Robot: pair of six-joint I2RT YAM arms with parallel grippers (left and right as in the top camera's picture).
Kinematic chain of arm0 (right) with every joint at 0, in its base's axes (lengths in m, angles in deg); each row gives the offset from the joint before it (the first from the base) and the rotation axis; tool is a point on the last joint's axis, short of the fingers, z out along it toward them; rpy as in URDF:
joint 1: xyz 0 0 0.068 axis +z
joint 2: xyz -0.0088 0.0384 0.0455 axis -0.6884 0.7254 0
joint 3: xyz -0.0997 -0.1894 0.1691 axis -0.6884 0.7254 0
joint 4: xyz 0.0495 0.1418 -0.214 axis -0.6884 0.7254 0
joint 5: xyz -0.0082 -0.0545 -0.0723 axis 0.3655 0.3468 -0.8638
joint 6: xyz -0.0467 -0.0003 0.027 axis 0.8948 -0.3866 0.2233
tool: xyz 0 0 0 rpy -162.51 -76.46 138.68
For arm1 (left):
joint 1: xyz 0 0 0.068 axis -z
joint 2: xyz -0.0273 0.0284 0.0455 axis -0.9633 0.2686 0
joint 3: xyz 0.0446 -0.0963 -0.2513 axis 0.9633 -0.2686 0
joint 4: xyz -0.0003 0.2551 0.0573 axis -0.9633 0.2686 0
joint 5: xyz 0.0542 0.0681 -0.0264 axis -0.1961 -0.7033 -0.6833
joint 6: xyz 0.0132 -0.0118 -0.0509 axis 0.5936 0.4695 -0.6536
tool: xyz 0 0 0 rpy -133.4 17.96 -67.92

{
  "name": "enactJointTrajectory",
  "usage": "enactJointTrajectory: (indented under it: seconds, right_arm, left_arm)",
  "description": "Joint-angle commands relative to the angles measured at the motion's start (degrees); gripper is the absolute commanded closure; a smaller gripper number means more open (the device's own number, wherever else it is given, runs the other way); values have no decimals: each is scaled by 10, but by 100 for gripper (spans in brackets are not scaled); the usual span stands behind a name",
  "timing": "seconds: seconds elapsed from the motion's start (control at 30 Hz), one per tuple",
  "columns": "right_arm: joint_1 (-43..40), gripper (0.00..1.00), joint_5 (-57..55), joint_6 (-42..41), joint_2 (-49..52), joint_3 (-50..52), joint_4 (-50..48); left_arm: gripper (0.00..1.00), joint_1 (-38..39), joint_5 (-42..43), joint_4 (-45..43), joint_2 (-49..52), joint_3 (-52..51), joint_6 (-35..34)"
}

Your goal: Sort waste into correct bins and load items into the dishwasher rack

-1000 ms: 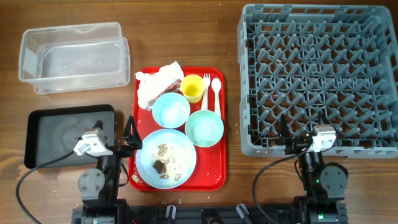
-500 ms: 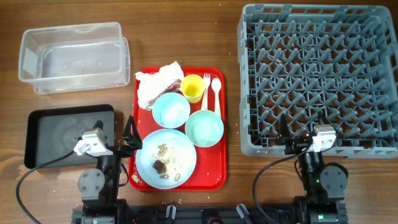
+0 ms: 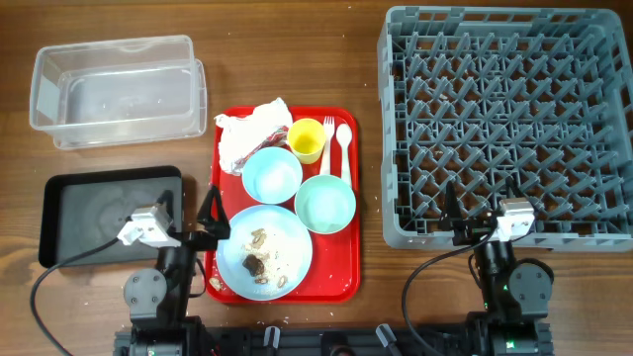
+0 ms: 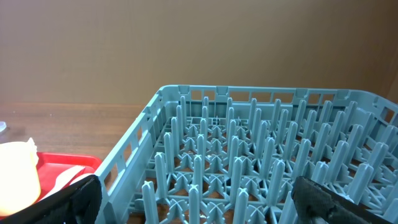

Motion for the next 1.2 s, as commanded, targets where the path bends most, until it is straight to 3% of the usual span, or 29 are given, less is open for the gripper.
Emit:
enactJointTrajectory:
  seconds: [0.0, 0.1, 0.3, 0.43, 0.6, 0.83, 1.0, 1.17]
  right_arm:
    - [3, 0, 0, -5, 0, 1, -1]
    - [3, 0, 0, -5, 0, 1, -1]
    - [3, 0, 0, -5, 0, 1, -1]
    - [3, 0, 0, -5, 0, 1, -1]
    - [3, 0, 0, -5, 0, 1, -1]
    - [3, 0, 0, -5, 0, 1, -1]
    - [3, 1, 0, -5, 0, 1, -1]
    - [3, 0, 0, -5, 0, 1, -1]
  left_arm:
    - [0, 3, 157, -18, -6, -5, -176]
    - [0, 3, 163, -14, -6, -5, -207]
    - [0, 3, 227, -14, -6, -5, -387]
    - [0, 3, 234, -15, -6, -5, -465]
    - [0, 3, 287, -14, -6, -5, -459]
    - [0, 3, 270, -35, -6, -5, -459]
    - [1, 3, 190, -24, -5, -5, -362]
    - [0, 3, 170, -22, 19, 4, -317]
